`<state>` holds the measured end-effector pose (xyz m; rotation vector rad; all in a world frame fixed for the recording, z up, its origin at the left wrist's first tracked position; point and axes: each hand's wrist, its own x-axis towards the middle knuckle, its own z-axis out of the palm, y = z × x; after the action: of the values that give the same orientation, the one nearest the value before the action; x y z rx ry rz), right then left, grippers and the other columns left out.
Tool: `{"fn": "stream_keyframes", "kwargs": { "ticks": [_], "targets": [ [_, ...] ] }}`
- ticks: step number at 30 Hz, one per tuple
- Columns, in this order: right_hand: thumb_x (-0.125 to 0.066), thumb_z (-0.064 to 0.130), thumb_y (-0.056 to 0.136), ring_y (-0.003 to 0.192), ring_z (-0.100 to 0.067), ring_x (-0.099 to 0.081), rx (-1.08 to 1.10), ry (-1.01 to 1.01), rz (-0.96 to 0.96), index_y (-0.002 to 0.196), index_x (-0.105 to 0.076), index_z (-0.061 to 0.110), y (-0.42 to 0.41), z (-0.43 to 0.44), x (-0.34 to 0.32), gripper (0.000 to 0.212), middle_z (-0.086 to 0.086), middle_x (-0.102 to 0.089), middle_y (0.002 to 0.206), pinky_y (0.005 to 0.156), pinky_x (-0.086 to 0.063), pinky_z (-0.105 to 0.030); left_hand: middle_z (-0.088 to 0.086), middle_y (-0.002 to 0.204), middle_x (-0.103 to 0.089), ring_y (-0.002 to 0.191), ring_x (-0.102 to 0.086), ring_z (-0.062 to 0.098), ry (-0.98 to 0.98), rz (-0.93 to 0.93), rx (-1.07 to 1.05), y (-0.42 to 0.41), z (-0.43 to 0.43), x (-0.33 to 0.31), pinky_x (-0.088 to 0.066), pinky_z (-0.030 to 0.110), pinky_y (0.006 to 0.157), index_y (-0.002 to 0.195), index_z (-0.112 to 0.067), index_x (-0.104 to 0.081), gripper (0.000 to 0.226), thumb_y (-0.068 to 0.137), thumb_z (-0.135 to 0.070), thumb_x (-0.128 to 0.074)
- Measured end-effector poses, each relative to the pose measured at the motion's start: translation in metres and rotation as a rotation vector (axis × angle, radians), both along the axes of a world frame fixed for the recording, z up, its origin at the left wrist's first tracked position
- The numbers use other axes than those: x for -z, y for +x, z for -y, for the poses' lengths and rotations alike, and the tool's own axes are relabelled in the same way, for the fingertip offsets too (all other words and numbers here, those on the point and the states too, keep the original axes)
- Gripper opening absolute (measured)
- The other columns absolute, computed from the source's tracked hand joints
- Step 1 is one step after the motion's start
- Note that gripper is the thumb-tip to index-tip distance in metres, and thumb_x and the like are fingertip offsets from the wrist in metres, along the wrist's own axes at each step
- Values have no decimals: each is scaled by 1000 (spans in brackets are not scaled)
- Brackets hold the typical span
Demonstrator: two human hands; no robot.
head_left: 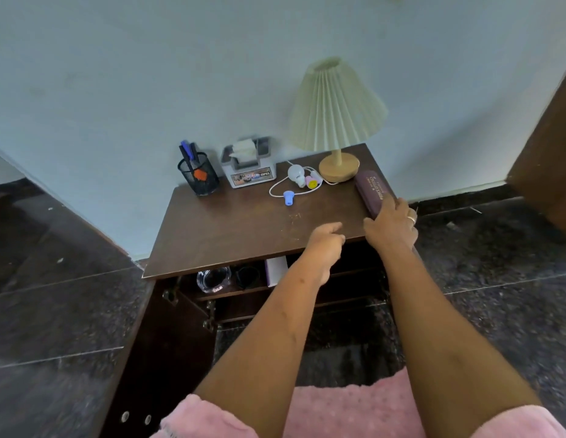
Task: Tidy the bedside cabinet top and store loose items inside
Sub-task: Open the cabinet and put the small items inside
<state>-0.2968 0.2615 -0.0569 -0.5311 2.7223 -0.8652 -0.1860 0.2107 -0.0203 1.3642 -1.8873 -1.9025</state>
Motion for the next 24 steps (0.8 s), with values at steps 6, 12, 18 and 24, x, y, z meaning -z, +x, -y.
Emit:
{"fn": "stream_keyframes", "kwargs": {
  "ticks": [6, 12, 18, 24],
  "targets": [
    [-57, 39, 88, 137, -35, -26, 1, 13, 58, 146, -18, 29, -25, 23, 9, 71, -9, -25, 151, 105, -26, -55, 0, 137, -46, 108, -43, 6, 41, -51, -29, -30, 18, 20, -44, 32, 99, 134, -21, -49, 42, 96, -5, -39],
    [-56, 30, 88, 134, -37, -29, 42, 89, -13, 149, -10, 21, -31, 30, 23, 77, -15, -32, 146, 101, -31, -52, -1, 136, -48, 122, -46, 13, 101, -59, -46, -31, 25, 33, -46, 32, 97, 131, -22, -52, 40, 96, -7, -40],
    [-55, 20, 86, 130, -39, -34, 105, -223, 60, 147, -18, 3, -5, 22, 24, 73, -19, -36, 143, 103, -34, -47, -3, 127, -53, 116, -53, 15, 233, -132, -193, -3, 22, 36, -47, 29, 88, 126, -22, -56, 32, 99, -15, -40],
    [-61, 21, 85, 119, -22, -48, 50, -737, 388, 141, -35, 12, 53, 31, 5, 62, -8, -45, 135, 95, -40, -30, -7, 125, -59, 110, -56, 16, 311, -317, -335, 32, 21, 25, -47, 34, 88, 125, -27, -55, 30, 97, -31, -45]
  ]
}}
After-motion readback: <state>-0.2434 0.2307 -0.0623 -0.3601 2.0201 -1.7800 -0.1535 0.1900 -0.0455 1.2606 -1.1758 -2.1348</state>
